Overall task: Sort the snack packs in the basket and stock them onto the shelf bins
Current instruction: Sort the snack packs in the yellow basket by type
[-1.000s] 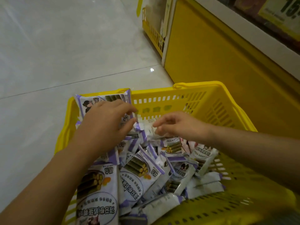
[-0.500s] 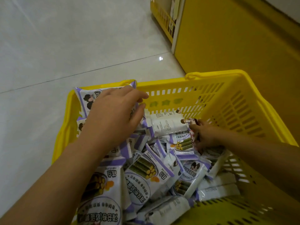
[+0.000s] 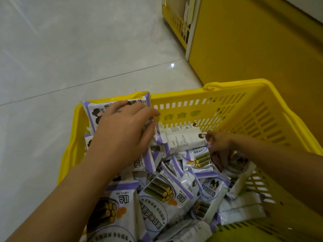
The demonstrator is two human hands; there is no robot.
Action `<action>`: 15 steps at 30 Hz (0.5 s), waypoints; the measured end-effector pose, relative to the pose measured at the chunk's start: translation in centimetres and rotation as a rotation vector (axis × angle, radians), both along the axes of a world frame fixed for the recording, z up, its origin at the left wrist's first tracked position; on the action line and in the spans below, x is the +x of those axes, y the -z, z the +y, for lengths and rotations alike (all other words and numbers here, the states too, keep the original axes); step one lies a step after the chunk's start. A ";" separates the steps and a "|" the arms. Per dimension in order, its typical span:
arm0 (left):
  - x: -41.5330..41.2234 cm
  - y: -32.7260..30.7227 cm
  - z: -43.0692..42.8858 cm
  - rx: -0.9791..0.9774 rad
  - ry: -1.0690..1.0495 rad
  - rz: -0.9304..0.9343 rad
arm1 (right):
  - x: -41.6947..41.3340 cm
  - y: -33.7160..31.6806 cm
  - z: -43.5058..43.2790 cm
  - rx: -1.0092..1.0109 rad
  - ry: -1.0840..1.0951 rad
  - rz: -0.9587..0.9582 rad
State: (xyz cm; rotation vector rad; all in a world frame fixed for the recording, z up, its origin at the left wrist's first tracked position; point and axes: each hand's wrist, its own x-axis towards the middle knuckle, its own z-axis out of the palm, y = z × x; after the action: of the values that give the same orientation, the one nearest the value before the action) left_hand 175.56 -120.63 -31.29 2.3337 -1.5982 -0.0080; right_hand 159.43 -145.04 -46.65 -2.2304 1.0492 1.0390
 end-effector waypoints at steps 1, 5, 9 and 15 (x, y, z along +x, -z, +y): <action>0.0 0.1 0.1 -0.006 0.004 0.001 | 0.1 0.0 -0.1 0.011 -0.004 0.020; 0.0 0.3 0.2 -0.016 0.019 -0.010 | -0.3 1.5 0.9 -0.069 -0.014 0.005; 0.1 0.5 0.2 -0.018 0.018 -0.022 | -0.4 1.7 1.0 -0.054 0.059 -0.080; 0.2 1.1 0.2 -0.038 0.023 -0.058 | -1.1 2.3 1.4 -0.059 0.049 -0.141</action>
State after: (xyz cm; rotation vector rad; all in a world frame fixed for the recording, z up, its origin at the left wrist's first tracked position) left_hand 175.73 -120.41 -32.40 2.3060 -1.6383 0.0845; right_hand 158.29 -143.60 -48.90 -2.2760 1.0792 0.8273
